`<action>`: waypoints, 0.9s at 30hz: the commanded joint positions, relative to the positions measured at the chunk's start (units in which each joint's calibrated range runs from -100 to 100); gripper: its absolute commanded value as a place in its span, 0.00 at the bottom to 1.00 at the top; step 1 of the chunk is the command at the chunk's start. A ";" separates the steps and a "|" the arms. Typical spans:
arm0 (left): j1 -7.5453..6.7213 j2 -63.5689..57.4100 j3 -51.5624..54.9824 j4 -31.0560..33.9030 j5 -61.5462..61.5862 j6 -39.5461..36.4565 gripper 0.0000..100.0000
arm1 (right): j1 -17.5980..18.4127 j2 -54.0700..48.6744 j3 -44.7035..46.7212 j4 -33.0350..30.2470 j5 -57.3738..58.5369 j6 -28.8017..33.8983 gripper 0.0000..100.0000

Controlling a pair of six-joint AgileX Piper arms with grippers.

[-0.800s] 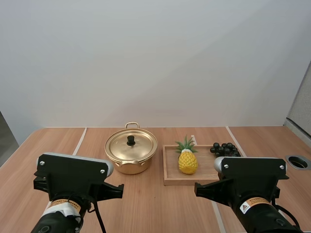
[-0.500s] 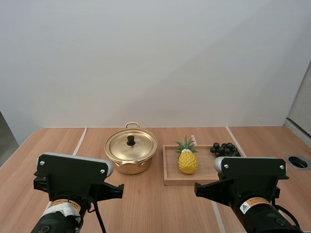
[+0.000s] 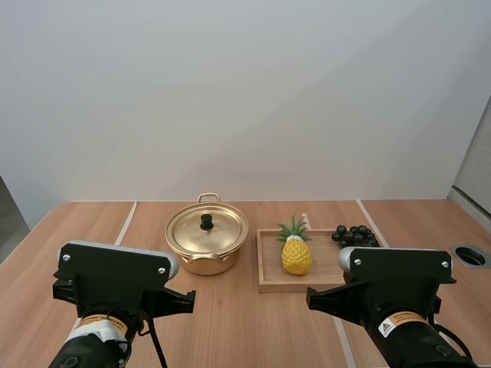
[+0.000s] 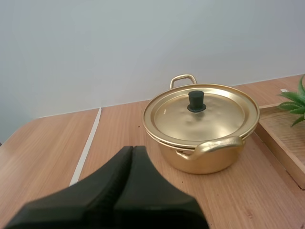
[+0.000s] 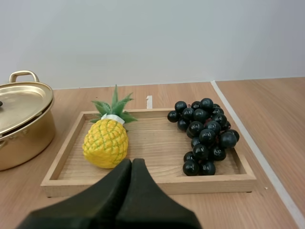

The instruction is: Open the pot, put the grape inside, and close it

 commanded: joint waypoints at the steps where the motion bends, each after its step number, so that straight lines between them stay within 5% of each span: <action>1: -0.27 -0.28 0.04 0.00 -5.41 -0.64 0.00 | 0.01 -0.42 0.00 -4.18 -3.68 0.05 0.00; 6: -0.27 -0.28 0.04 0.90 -25.72 -0.64 0.00 | 0.01 -0.42 0.00 -12.50 -20.40 0.05 0.00; 14: -0.27 -0.28 0.04 1.39 -68.84 4.51 0.00 | 0.01 -0.42 -0.47 -43.29 -39.10 -0.22 0.00; 18: -0.27 -0.28 0.04 1.52 -74.15 8.77 0.00 | 0.01 -0.42 -6.91 -40.04 -38.34 -0.22 0.00; 21: -0.27 -0.28 -1.99 1.52 -72.05 9.09 0.00 | 0.01 -0.42 -14.08 -27.66 -37.94 -0.22 0.00; 27: -0.27 -0.28 -18.40 -6.10 -34.45 8.10 0.00 | 0.01 0.46 -29.17 -14.35 -27.39 -0.22 0.00</action>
